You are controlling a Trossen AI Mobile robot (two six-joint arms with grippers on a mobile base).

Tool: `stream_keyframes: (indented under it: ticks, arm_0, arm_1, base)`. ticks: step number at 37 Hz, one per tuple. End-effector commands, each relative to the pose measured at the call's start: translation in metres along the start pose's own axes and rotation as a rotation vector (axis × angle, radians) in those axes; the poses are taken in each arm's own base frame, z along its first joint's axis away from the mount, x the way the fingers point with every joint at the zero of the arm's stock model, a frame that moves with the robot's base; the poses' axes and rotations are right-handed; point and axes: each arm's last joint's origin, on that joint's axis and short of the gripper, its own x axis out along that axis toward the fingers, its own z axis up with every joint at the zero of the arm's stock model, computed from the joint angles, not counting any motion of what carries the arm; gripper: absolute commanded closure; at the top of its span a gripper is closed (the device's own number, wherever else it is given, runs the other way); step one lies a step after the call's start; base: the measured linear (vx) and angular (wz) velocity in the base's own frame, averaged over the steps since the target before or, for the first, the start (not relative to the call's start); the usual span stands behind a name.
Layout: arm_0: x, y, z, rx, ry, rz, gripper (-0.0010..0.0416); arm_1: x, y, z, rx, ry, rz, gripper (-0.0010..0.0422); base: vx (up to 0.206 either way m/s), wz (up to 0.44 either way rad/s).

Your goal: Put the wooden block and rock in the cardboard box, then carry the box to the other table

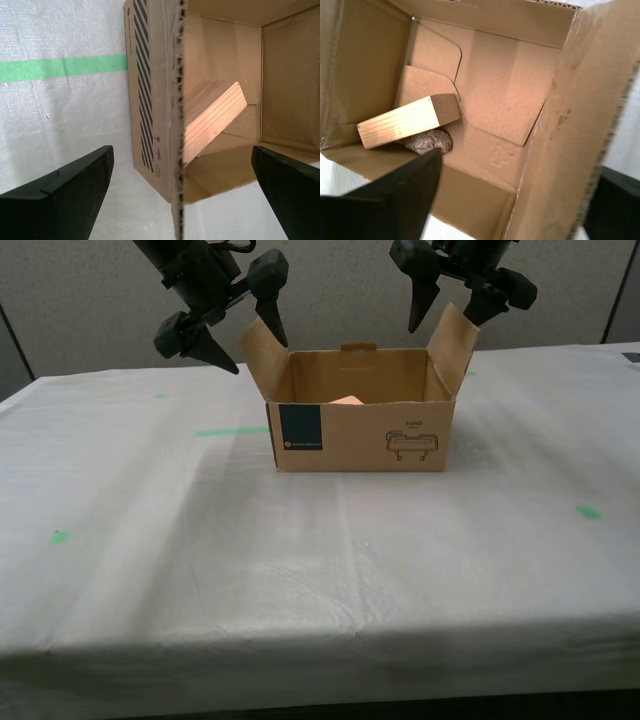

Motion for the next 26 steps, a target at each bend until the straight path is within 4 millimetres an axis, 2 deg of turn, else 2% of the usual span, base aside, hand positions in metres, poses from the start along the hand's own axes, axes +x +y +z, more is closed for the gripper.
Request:
stream_keyframes:
  ticks: [1,3,9,14,26]
  arm_0:
    - [-0.0005,0.0005,0.0002,-0.002,-0.002,-0.002,0.0019]
    - [-0.0005,0.0004,0.0000,-0.002,-0.001,-0.002,-0.0002]
    - [-0.0011,0.0008,0.0001,-0.002,-0.003,-0.001,0.0036]
    - [-0.0013,0.0008,0.0001,-0.002,-0.003,-0.001,0.0047]
    - [-0.0033,0.0013,0.0001,-0.004,-0.008,-0.001,0.0009]
  arm_1:
    - [-0.0005,-0.0006,0.0003,-0.001,0.000,-0.006,0.0037]
    - [-0.0005,-0.0005,0.0003,-0.001,0.000,-0.005,0.0037]
    - [-0.0005,-0.0005,0.0003,-0.001,0.000,-0.005,0.0037]
    - [-0.0005,-0.0006,0.0003,-0.001,0.000,-0.006,0.0037]
    - [-0.0005,-0.0006,0.0003,-0.001,0.000,-0.006,0.0037]
  base:
    - [0.000,0.000]
    - [0.000,0.000]
    - [0.000,0.000]
    - [0.000,0.000]
    - [0.000,0.000]
